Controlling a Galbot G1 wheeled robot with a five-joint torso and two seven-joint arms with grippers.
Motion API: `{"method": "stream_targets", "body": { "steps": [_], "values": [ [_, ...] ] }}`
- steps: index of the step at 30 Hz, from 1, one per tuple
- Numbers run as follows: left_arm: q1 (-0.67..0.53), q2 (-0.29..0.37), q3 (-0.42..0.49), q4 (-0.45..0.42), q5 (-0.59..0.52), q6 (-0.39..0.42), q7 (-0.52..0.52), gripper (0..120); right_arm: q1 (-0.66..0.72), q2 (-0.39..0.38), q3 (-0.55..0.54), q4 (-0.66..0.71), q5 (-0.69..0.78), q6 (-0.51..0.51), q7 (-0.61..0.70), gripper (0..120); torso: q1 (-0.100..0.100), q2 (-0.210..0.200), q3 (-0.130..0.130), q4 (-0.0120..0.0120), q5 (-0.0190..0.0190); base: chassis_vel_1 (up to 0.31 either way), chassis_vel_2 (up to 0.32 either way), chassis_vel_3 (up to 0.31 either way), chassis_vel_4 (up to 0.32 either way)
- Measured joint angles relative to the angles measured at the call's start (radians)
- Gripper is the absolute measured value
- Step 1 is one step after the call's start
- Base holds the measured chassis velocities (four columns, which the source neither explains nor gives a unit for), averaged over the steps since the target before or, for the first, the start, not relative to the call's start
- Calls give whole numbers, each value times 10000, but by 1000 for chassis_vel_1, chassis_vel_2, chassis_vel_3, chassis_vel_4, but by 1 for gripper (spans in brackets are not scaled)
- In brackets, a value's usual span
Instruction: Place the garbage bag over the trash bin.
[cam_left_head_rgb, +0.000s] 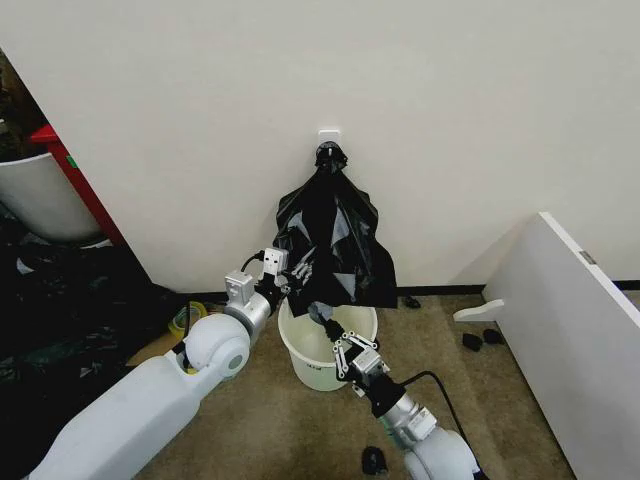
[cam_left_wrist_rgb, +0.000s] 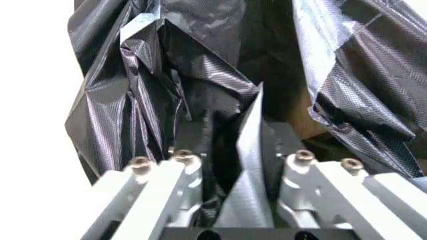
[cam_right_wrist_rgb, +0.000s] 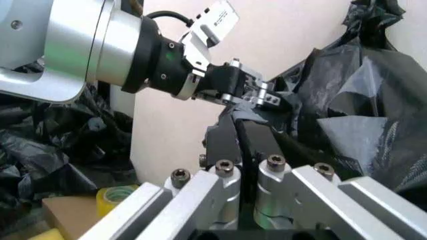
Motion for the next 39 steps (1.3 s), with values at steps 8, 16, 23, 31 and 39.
{"method": "stream_targets", "body": {
  "steps": [8,16,23,31,39],
  "values": [
    [141,-151,-186,2,-55,-184,-139,0,-112,-34,62,122,95,-85,67,0,0,0,0,0,0,0,0,0,0],
    [405,-302,-648,-226,-183,-755,-196,0,-620,-292,374,696,-233,-393,1003,22,0,0,0,0,0,0,0,0,0],
    [581,-370,-882,-426,-269,-948,-199,0,-1196,-858,690,1455,218,-1395,3017,47,0,0,-1,-2,1,0,0,0,0],
    [779,-252,-862,-683,-300,-956,-139,0,185,-1590,-271,2503,2676,-3285,3571,81,0,0,0,1,0,0,0,0,0],
    [1005,-332,-931,-780,-220,-971,-117,0,3099,-1809,-1976,1096,3556,-5075,4153,100,0,0,1,2,-1,0,0,0,0]
  ]
}}
